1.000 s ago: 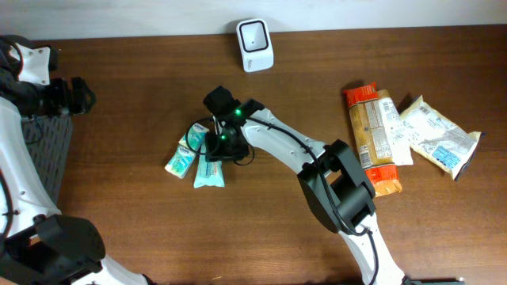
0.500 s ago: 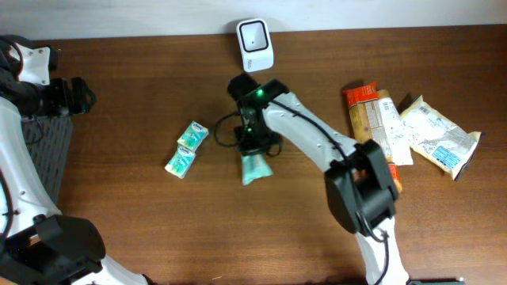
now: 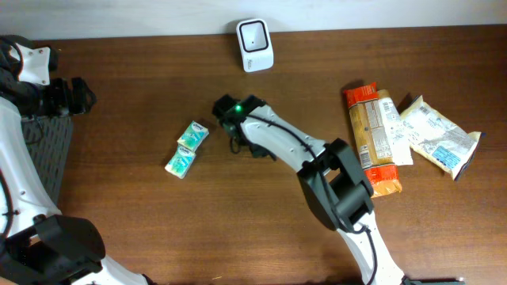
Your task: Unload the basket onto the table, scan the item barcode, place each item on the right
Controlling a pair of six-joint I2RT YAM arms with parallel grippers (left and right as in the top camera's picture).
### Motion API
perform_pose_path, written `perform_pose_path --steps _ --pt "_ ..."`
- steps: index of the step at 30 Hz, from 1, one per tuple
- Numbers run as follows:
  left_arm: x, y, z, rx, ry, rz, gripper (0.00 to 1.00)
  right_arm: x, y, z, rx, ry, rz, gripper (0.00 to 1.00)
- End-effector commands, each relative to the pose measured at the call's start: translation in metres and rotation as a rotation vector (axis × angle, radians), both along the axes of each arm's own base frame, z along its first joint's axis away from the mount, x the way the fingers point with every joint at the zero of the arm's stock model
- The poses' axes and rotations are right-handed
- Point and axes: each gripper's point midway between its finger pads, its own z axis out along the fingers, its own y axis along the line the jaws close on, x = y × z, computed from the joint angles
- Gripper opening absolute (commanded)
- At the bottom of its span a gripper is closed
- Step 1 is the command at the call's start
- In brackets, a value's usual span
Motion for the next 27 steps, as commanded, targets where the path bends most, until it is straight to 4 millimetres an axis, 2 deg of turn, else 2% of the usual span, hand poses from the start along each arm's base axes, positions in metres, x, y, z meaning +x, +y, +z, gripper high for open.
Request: perform_pose_path --steps 1,3,6,7,9,10,11,13,15,16,17,19,21,23,27 --pt "0.000 0.001 -0.003 -0.009 0.008 0.010 0.99 -0.019 0.030 -0.010 0.045 0.047 0.049 0.77" --pt "0.000 0.001 -0.003 -0.009 0.008 0.010 0.99 -0.028 0.040 -0.006 0.044 0.060 0.075 0.79" --pt "0.000 0.001 -0.003 -0.009 0.008 0.010 0.99 -0.044 0.065 -0.002 0.115 0.109 0.103 0.78" --pt "0.000 0.001 -0.003 -0.009 0.008 0.010 0.99 -0.046 0.072 0.003 0.139 0.120 0.107 0.72" --pt "0.000 0.001 -0.003 -0.009 0.008 0.010 0.99 -0.046 0.077 0.014 0.162 0.125 0.106 0.68" --pt "0.000 0.001 -0.003 -0.009 0.008 0.010 0.99 -0.043 0.080 0.026 0.177 0.119 0.105 0.67" --pt "0.000 0.001 -0.003 -0.009 0.008 0.010 0.99 -0.037 0.085 0.050 0.205 0.093 0.104 0.62" --pt "0.000 0.001 -0.003 -0.009 0.008 0.010 0.99 -0.029 0.087 0.076 0.259 0.065 0.093 0.60" --pt "0.000 0.001 -0.003 -0.009 0.008 0.010 0.99 -0.015 0.083 0.102 0.340 0.043 0.057 0.53" --pt "0.000 0.001 -0.003 -0.009 0.008 0.010 0.99 -0.005 0.075 0.109 0.386 0.048 0.018 0.45" --pt "0.000 0.001 -0.003 -0.009 0.008 0.010 0.99 0.000 0.068 0.108 0.411 0.064 -0.010 0.39" --pt "0.000 0.001 -0.003 -0.009 0.008 0.010 0.99 0.006 0.046 0.101 0.473 0.132 -0.095 0.17" --pt "0.000 0.001 -0.003 -0.009 0.008 0.010 0.99 0.009 0.027 0.091 0.499 0.185 -0.163 0.04" --pt "0.000 0.001 -0.003 -0.009 0.008 0.010 0.99 0.007 0.006 0.075 0.509 0.251 -0.236 0.04" --pt "0.000 0.001 -0.003 -0.009 0.008 0.010 0.99 -0.011 -0.005 0.044 0.491 0.363 -0.247 0.04"
